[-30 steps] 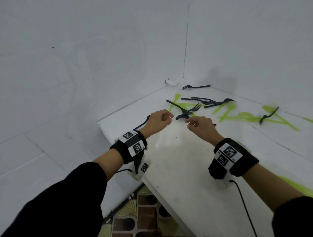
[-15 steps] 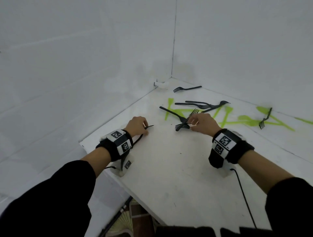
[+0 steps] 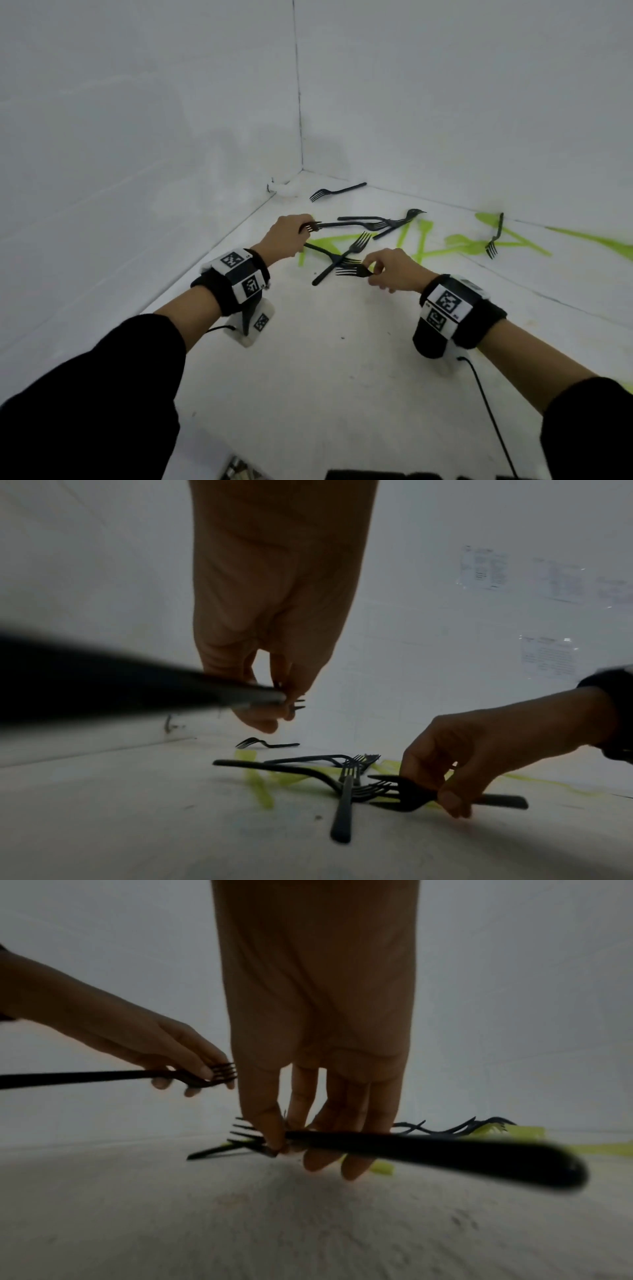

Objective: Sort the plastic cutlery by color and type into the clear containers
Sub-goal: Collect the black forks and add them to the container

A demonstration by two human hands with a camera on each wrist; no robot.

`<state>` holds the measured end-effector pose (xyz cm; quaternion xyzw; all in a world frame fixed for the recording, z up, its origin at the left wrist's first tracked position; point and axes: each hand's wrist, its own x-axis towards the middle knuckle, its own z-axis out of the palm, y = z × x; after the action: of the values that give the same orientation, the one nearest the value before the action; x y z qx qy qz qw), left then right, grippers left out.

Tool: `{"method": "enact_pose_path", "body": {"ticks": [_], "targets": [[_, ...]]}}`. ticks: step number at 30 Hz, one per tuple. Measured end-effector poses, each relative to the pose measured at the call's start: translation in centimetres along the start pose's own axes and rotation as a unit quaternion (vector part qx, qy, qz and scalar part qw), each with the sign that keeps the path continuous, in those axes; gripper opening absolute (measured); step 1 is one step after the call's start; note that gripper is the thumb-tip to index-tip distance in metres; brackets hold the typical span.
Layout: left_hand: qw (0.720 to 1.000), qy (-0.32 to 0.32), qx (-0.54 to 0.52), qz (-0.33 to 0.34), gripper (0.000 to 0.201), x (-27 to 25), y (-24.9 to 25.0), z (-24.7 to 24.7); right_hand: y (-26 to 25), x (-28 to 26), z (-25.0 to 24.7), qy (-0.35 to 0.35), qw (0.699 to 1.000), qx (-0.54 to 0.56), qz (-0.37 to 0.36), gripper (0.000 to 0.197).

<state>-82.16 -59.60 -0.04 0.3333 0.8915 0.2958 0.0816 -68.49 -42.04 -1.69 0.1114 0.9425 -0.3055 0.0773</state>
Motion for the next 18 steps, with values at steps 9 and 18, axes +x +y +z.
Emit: {"method": "enact_pose_path", "body": {"ticks": [9,18], "targets": [[0.994,-0.097,0.05,0.006,0.043,7.6,3.5,6.8,2.1,-2.8,-3.3,0.124,0.983,0.127,0.039,0.022],[0.988,-0.124,0.074,0.047,0.045,9.3,3.8,8.4,3.2,-1.3,-2.9,0.189,0.962,0.169,0.101,0.011]]}}
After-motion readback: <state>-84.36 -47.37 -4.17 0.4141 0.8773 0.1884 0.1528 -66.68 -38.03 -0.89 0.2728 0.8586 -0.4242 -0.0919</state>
